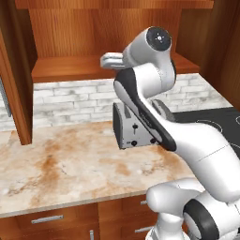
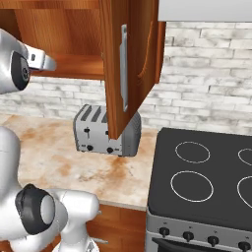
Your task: Pick the onions from the cabinet and place them in one bowl. Pick the cucumber from the sink and place it in the other bowl.
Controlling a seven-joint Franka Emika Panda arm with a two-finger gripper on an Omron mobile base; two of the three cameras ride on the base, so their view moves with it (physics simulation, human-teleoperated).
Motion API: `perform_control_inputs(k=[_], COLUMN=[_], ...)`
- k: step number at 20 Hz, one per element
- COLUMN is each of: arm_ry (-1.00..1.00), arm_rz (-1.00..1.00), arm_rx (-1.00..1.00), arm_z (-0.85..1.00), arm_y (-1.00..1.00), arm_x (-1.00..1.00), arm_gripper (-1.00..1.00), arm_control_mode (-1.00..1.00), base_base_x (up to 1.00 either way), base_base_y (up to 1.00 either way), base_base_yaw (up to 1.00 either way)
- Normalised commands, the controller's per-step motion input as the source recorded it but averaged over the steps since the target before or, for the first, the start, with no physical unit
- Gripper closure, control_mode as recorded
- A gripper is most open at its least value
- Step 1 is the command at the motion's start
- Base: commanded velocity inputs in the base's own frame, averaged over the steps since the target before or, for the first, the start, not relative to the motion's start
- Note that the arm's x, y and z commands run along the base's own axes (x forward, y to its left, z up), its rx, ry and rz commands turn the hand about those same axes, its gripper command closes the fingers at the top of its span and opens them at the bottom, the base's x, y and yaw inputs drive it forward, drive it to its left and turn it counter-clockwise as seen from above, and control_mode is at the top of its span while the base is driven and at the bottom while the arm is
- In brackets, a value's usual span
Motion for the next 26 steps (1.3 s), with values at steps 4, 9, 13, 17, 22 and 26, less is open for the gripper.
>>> perform_control_inputs(k=[4, 9, 13, 17, 22, 26], arm_ry=[0.13, 0.26, 0.28, 0.11, 0.05, 0.00], arm_rz=[0.00, -0.01, -0.01, -0.01, -0.01, 0.01], arm_rx=[0.01, -0.02, -0.10, -0.23, -0.06, 0.00], arm_z=[0.20, 0.01, -0.09, -0.33, -0.18, -0.38], arm_y=[-0.48, -0.33, -0.23, -0.28, -0.40, -0.30], arm_x=[-0.99, -0.79, -0.64, -0.59, -0.79, -0.71], arm_gripper=[1.00, 1.00, 1.00, 1.00, 1.00, 1.00], arm_control_mode=[-1.00, -1.00, -1.00, -1.00, -1.00, -1.00], base_base_x=[0.00, 0.00, 0.00, 0.00, 0.00, 0.00], base_base_y=[0.00, 0.00, 0.00, 0.00, 0.00, 0.00], base_base_yaw=[0.00, 0.00, 0.00, 0.00, 0.00, 0.00])
